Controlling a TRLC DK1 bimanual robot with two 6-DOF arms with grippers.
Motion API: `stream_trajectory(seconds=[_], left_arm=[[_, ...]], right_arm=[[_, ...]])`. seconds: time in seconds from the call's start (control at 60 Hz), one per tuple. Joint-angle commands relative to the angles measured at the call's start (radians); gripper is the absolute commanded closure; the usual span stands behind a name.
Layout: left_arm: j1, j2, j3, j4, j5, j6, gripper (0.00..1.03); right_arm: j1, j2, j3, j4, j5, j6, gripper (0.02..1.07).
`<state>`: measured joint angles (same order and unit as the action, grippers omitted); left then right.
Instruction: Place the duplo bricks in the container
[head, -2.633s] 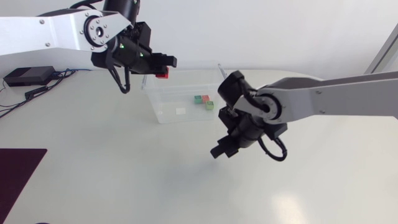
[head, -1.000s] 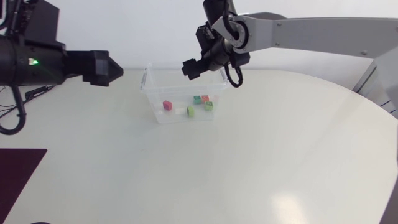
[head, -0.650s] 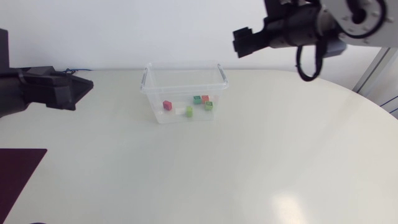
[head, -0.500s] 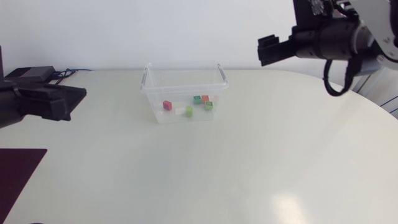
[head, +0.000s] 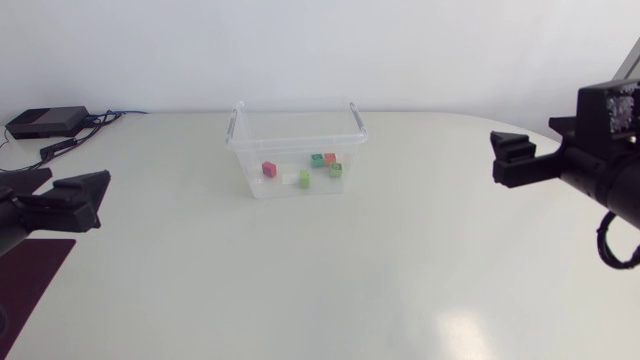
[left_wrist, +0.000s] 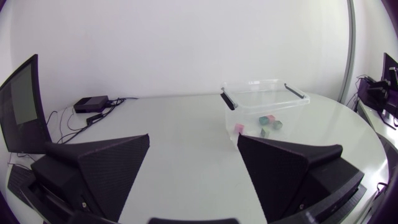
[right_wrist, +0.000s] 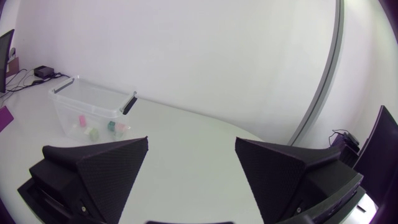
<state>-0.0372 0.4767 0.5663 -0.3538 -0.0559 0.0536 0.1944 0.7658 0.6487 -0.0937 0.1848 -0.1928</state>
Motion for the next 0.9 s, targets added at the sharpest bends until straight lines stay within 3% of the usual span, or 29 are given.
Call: stream_trajectory(seconds=[0.0, 0.267, 0.883], left_arm=[[0.022, -0.038, -0.062, 0.039, -0.005, 0.005, 0.04], [0.030, -0.165, -0.163, 0.103, -0.016, 0.004, 0.04], [0.034, -0.365, -0.422, 0.264, 0.030, -0.033, 0.04]], right_arm=[[-0.013, -0.076, -0.061, 0.020, 0.005, -0.028, 0.06], [-0.040, -0.269, -0.196, 0.028, 0.051, -0.027, 0.06], [-0.139, -0.589, -0.487, 0.070, -0.101, 0.114, 0.06]])
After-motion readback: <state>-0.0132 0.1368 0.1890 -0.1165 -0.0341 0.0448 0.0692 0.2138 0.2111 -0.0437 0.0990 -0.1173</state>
